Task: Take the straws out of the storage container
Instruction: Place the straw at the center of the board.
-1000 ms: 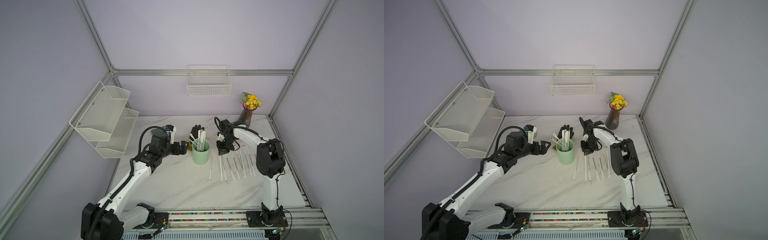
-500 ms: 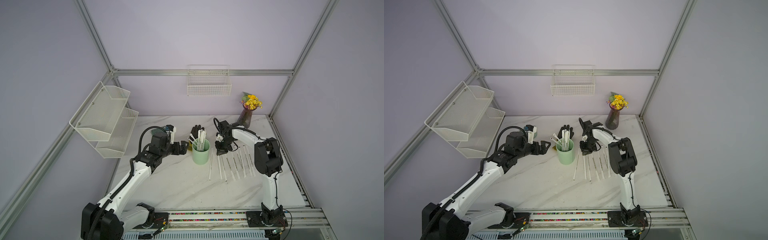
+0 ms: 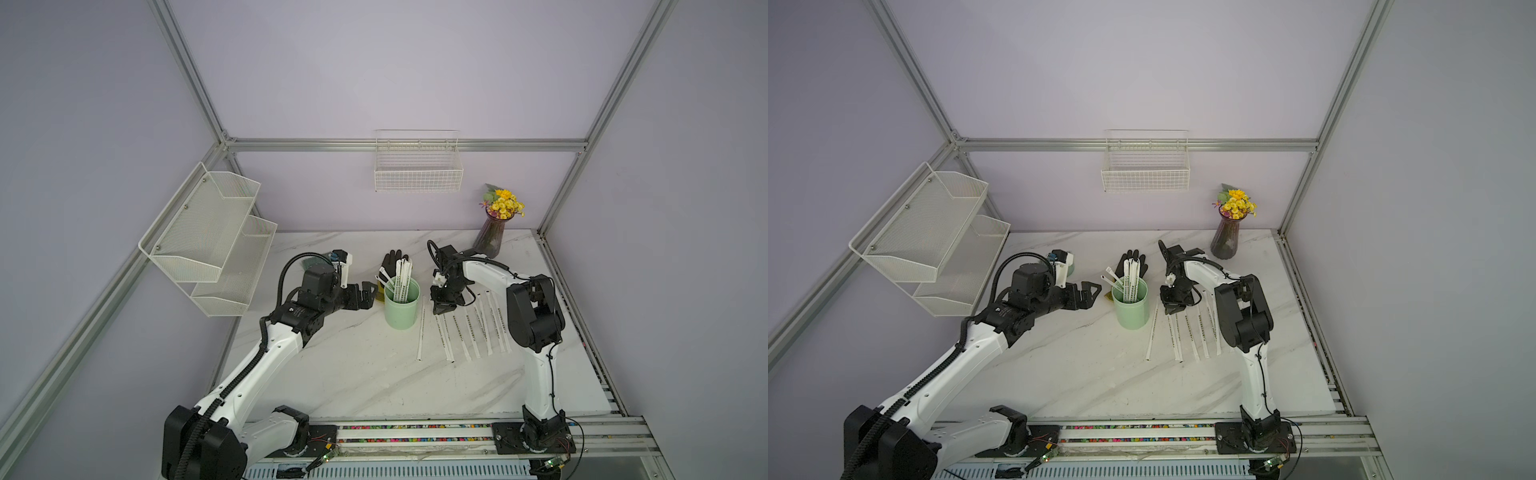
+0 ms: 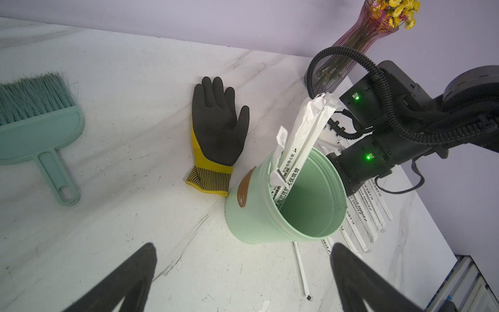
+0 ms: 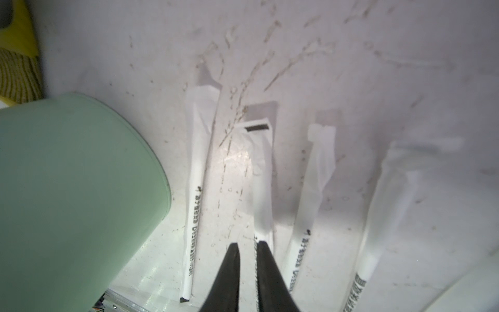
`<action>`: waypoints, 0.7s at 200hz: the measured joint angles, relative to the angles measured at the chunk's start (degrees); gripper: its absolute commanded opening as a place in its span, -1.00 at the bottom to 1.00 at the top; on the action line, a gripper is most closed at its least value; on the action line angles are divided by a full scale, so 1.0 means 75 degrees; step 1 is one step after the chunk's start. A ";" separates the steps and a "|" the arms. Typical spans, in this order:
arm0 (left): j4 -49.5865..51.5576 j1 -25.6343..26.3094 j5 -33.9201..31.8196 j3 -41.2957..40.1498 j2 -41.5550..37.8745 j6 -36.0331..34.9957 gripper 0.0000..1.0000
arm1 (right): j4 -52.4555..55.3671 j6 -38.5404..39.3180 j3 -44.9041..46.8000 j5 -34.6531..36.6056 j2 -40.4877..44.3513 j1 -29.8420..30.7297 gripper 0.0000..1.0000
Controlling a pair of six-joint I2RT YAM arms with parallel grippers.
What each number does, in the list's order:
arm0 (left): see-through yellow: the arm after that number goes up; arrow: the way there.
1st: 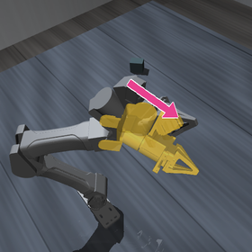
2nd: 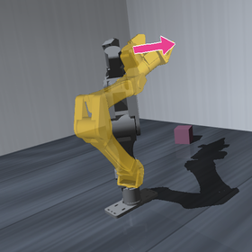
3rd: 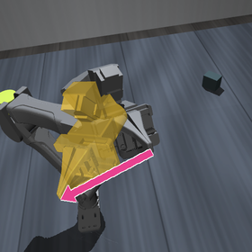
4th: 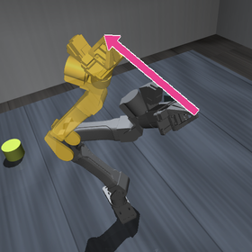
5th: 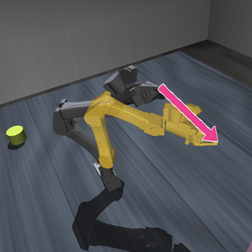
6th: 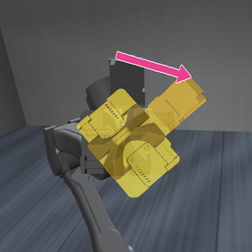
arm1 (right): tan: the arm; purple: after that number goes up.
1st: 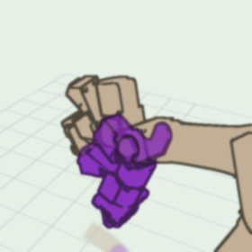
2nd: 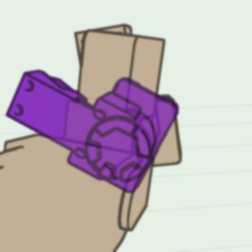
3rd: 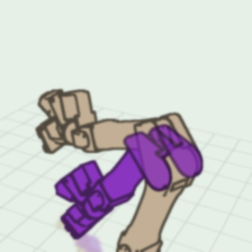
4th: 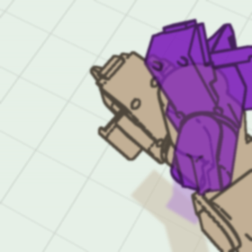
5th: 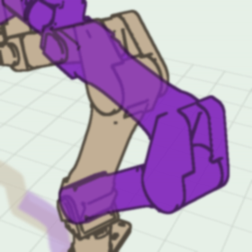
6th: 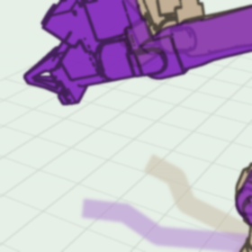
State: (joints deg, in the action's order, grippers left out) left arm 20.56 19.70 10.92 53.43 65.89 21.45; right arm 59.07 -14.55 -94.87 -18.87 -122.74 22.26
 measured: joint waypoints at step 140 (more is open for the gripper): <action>0.0006 0.0000 0.0000 0.0000 0.0000 0.0006 1.00 | -0.2652 -0.0251 0.0807 0.0230 0.3657 0.0898 -0.59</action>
State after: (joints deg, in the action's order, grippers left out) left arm 20.60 19.70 10.92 53.43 65.89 21.50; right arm 39.18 -16.43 -88.82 -17.15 -95.31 28.99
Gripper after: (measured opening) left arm 0.993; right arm 0.204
